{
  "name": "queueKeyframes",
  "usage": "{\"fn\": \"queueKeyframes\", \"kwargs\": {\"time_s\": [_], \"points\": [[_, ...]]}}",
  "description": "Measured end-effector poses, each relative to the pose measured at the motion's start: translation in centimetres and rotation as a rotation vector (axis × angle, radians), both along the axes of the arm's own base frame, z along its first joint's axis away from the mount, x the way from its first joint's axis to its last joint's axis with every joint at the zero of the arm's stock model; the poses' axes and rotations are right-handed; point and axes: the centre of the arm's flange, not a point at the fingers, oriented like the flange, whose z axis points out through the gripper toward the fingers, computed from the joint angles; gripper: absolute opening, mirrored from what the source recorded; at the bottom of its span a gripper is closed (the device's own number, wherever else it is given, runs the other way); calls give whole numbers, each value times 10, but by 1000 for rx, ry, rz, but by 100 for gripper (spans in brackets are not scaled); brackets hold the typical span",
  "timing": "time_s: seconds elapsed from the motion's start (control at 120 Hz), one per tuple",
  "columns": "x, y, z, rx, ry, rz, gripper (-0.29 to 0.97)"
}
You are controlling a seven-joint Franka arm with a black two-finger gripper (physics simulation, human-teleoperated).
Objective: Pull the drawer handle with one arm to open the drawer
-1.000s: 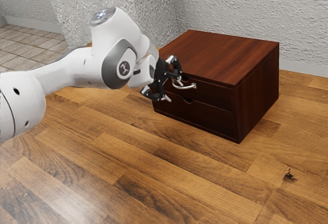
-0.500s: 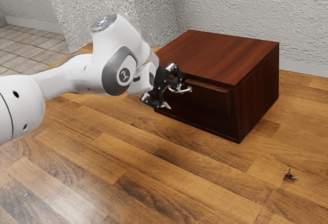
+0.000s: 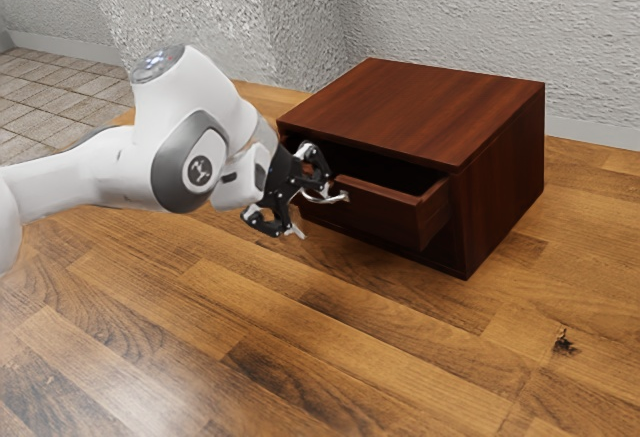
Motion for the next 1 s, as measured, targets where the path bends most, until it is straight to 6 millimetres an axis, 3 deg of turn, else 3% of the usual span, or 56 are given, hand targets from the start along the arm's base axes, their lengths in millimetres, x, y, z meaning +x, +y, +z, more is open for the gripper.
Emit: {"fn": "queueKeyframes", "kwargs": {"time_s": [0.167,0.292,0.417,0.475,0.575,0.675,0.733,0.767,0.867,0.95,1.0], "points": [[-39,2,7,-13,-2,4,33],[-64,4,-3,-24,19,8,42],[-97,5,11,-36,-5,9,25],[-117,2,21,-42,-25,3,29],[-159,11,70,-50,-89,16,45],[-183,29,159,-32,-141,82,54],[-186,21,207,10,-136,124,58],[-189,18,225,18,-122,171,59],[-194,14,241,-9,-39,342,63],[-196,-4,236,-27,32,474,65],[-192,-2,228,-44,76,568,65]]}}
